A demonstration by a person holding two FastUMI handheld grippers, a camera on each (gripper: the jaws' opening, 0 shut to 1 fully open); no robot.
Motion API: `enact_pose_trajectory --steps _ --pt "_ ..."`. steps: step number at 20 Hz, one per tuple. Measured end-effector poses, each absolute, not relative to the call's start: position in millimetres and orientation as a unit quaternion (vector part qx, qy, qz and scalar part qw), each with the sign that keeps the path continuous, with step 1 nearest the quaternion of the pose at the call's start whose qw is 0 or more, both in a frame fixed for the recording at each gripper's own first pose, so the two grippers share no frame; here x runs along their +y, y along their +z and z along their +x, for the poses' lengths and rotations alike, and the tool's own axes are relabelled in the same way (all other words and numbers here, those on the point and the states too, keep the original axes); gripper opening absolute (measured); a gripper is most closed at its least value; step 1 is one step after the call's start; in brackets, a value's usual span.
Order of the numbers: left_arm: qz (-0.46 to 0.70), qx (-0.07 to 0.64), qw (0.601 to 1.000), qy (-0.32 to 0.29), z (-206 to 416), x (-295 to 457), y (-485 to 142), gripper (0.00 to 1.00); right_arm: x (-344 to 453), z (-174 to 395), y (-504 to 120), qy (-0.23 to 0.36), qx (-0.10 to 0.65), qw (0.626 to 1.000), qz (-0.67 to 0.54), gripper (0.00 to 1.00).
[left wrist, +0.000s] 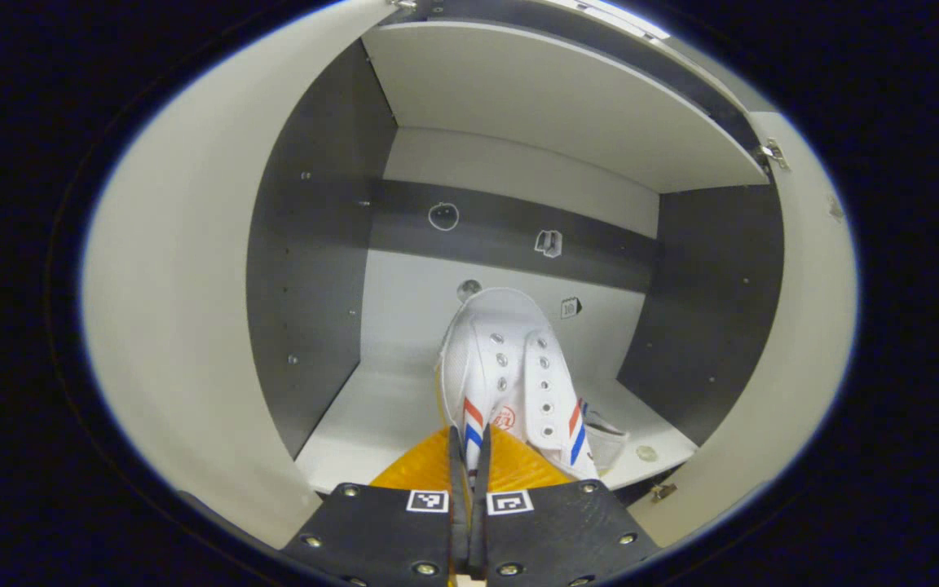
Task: Grab one shoe with the right hand and put it into the shoe cabinet, grab the other shoe with the left hand and put it into the shoe cabinet; then close the right door with the right hand and the left door with the left hand.
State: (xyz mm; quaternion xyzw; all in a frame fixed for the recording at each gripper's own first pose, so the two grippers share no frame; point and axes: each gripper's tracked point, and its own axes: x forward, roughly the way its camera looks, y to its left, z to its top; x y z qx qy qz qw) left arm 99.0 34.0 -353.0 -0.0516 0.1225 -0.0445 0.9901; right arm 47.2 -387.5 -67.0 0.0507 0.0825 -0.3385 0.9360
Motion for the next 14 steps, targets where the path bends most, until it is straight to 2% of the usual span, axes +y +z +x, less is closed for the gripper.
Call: enact_pose_trajectory --steps 4,14 --pt "-0.067 0.119 0.990 -0.041 96.1 34.6 -354.7 0.02 -407.4 36.9 -46.5 -0.362 0.061 0.929 0.054 0.98" --pt "-0.048 0.168 0.984 -0.040 97.0 34.2 -356.8 0.02 -446.8 18.9 -29.9 -0.412 0.027 0.905 0.099 0.98"
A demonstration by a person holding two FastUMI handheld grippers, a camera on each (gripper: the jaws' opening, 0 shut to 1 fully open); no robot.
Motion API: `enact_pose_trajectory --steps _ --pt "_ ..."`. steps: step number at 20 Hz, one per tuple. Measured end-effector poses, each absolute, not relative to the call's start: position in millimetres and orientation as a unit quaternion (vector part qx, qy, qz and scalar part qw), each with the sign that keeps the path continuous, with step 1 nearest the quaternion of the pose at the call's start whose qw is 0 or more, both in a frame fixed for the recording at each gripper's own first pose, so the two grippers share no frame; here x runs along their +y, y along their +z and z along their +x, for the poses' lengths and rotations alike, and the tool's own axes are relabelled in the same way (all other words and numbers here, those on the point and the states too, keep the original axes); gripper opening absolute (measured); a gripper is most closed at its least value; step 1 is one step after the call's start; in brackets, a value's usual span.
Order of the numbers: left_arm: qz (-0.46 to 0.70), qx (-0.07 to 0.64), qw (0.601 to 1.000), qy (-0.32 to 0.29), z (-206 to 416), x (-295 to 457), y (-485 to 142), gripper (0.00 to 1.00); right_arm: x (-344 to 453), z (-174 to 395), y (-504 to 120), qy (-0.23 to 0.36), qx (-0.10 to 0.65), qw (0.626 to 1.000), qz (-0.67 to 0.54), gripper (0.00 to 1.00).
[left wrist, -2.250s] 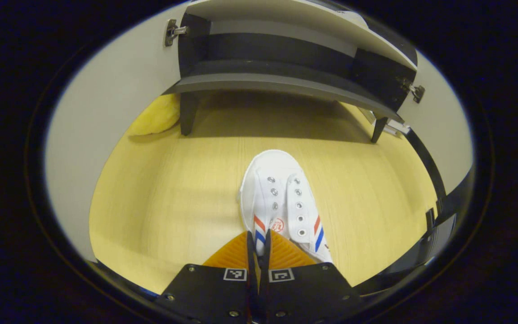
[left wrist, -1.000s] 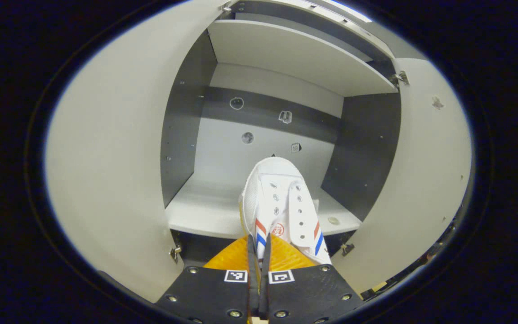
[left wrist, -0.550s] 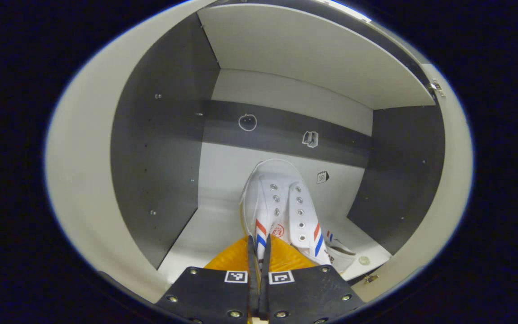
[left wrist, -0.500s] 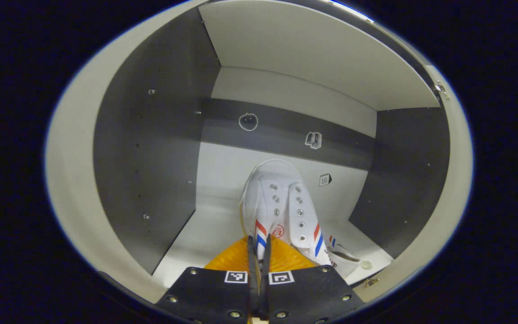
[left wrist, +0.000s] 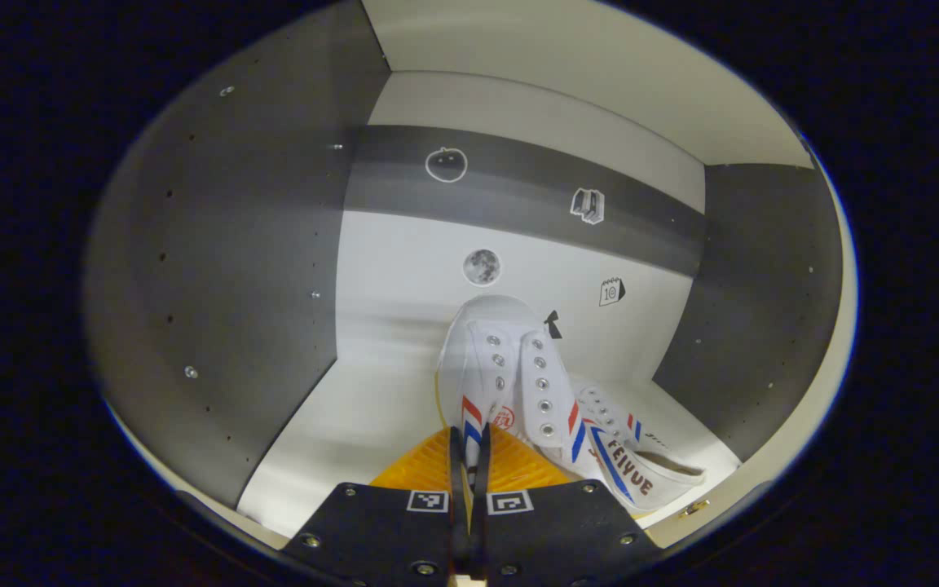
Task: Grab one shoe with the right hand and put it into the shoe cabinet, grab the other shoe with the left hand and put it into the shoe cabinet; then close the right door with the right hand and the left door with the left hand.
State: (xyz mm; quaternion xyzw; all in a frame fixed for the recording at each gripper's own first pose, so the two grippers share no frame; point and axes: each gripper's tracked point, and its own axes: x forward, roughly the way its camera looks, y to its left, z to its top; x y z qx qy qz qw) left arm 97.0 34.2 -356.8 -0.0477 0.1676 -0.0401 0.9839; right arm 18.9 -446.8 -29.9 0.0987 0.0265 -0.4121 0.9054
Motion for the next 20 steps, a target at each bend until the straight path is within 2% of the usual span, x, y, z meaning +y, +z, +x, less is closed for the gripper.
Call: enact_pose_trajectory --steps 3,4,5,7,10,17,18,20 --pt "-0.033 0.167 0.985 -0.034 93.6 31.8 -355.5 0.02 -439.2 25.0 -34.2 -0.407 0.031 0.907 0.104 0.98" --pt "-0.032 0.163 0.985 -0.036 88.6 29.5 -349.7 0.07 -435.1 28.3 -34.7 -0.403 0.031 0.909 0.101 0.98" --pt "-0.027 0.160 0.986 -0.034 89.3 26.9 -351.4 0.07 -430.1 31.8 -35.2 -0.397 0.033 0.912 0.098 0.98" --pt "-0.016 0.140 0.990 -0.027 75.9 24.9 -333.9 0.24 -422.1 39.7 -32.7 -0.385 0.035 0.917 0.094 0.98" --pt "-0.003 0.114 0.993 -0.007 27.6 30.9 -298.6 0.97 -408.7 48.6 -18.7 -0.363 0.025 0.927 0.088 0.98" --pt "0.025 0.008 1.000 -0.004 -115.1 21.2 -227.4 0.98 -362.1 62.1 38.5 -0.284 -0.020 0.955 0.085 0.98" --pt "0.033 -0.002 0.999 0.002 -136.2 18.9 -222.9 0.97 -352.9 63.2 47.5 -0.268 -0.026 0.959 0.086 0.93" --pt "0.049 -0.009 0.999 0.009 -172.8 12.7 -225.2 0.98 -340.8 64.7 60.9 -0.242 -0.034 0.966 0.083 0.93"
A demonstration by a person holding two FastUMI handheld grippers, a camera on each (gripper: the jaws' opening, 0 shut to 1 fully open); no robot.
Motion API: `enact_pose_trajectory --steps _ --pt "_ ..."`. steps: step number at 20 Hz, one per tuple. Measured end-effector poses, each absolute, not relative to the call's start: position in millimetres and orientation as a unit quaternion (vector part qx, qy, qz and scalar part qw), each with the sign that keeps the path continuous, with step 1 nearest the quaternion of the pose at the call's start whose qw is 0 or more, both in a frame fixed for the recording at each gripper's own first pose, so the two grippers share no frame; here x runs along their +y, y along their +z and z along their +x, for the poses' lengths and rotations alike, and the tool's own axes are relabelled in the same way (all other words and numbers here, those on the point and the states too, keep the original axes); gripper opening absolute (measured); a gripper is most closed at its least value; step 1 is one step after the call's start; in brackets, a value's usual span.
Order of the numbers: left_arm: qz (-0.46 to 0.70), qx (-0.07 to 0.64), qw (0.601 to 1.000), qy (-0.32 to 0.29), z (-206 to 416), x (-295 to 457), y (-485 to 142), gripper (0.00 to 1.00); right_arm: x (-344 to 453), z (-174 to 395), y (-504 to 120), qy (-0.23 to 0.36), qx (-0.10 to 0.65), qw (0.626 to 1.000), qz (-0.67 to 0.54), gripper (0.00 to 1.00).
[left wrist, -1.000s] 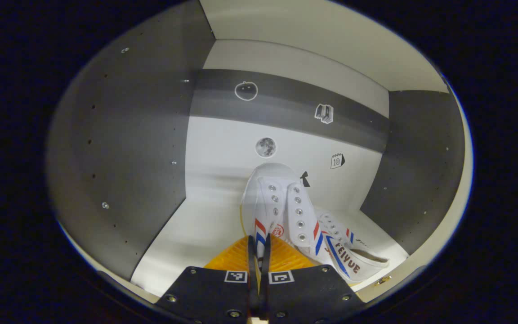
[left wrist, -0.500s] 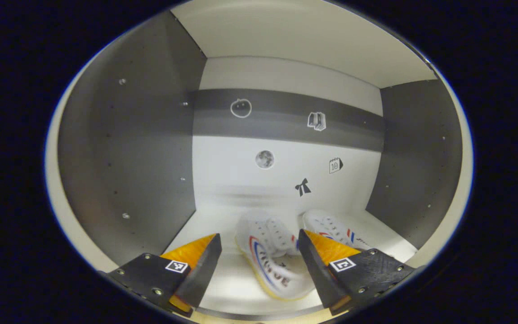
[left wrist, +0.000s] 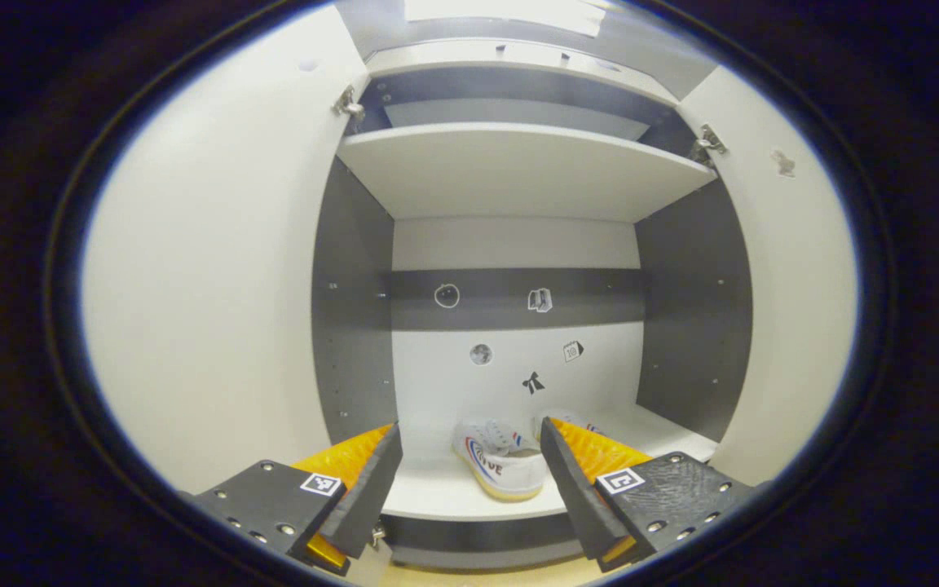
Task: Grab one shoe with the right hand and put it into the shoe cabinet, grab the other shoe with the left hand and put it into the shoe cabinet; then close the right door with the right hand and the left door with the left hand.
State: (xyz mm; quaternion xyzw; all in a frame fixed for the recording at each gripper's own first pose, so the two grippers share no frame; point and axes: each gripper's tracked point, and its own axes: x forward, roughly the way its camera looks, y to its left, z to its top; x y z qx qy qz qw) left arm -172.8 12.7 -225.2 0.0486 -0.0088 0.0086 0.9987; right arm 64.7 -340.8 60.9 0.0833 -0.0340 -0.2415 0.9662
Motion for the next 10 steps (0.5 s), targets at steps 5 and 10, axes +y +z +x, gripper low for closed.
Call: enact_pose_trajectory --steps 5,10 --pt "0.067 -0.018 0.998 0.013 -254.1 1.6 -239.7 0.98 -316.4 56.5 78.3 -0.202 -0.043 0.974 0.097 0.93" --pt "0.041 0.031 0.998 -0.026 -294.5 -11.0 -276.0 0.98 -301.7 31.2 91.3 -0.187 -0.049 0.976 0.100 0.98"
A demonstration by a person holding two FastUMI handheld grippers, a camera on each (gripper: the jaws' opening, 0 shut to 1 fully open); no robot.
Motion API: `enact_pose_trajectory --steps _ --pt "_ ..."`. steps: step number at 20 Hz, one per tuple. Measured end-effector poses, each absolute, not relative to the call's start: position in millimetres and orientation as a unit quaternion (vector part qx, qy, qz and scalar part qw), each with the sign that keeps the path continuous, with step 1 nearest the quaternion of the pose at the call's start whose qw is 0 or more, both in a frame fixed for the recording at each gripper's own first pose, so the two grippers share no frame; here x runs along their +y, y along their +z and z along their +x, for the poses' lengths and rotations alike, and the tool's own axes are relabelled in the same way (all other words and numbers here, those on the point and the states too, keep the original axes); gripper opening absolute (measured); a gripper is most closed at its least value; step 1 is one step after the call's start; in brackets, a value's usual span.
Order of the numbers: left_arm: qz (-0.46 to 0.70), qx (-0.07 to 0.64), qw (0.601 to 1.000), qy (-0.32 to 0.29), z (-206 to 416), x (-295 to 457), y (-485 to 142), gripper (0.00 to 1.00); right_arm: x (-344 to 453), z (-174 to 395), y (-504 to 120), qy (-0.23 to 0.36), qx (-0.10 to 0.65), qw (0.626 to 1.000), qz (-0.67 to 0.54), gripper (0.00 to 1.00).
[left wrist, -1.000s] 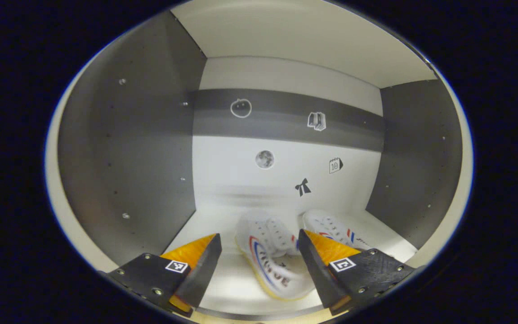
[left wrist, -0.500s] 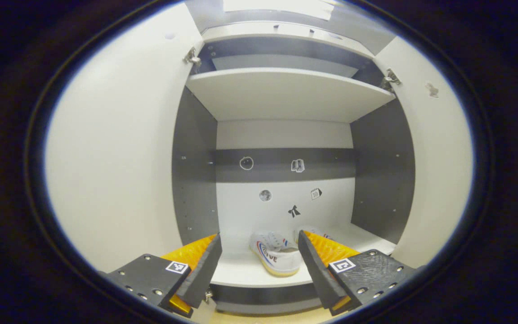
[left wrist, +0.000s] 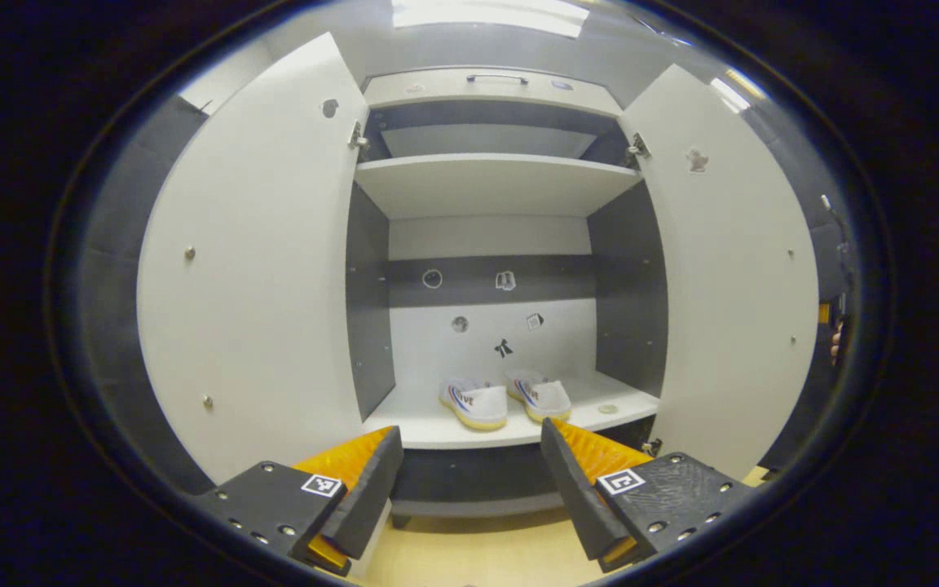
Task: Grab one shoe with the right hand and put it into the shoe cabinet, grab the other shoe with the left hand and put it into the shoe cabinet; then close the right door with the right hand and the left door with the left hand.
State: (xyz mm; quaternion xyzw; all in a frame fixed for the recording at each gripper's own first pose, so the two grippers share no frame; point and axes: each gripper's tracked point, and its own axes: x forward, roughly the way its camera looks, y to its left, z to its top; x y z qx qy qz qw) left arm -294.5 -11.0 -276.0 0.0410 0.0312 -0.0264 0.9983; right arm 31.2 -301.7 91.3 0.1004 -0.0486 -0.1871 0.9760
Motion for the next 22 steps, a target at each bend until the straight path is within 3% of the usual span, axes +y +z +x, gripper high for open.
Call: enact_pose_trajectory --steps 10,18,22 --pt "0.015 0.095 0.994 -0.045 -352.2 7.4 -314.3 0.97 -238.0 21.6 118.9 -0.142 -0.062 0.983 0.094 0.98" --pt "0.010 0.096 0.994 -0.041 -374.7 25.6 -320.1 0.97 -225.1 12.9 131.3 -0.158 -0.064 0.983 0.069 0.97" --pt "0.011 0.101 0.994 -0.045 -383.5 25.5 -326.6 0.97 -196.3 15.7 130.4 -0.133 -0.054 0.987 0.069 0.97"
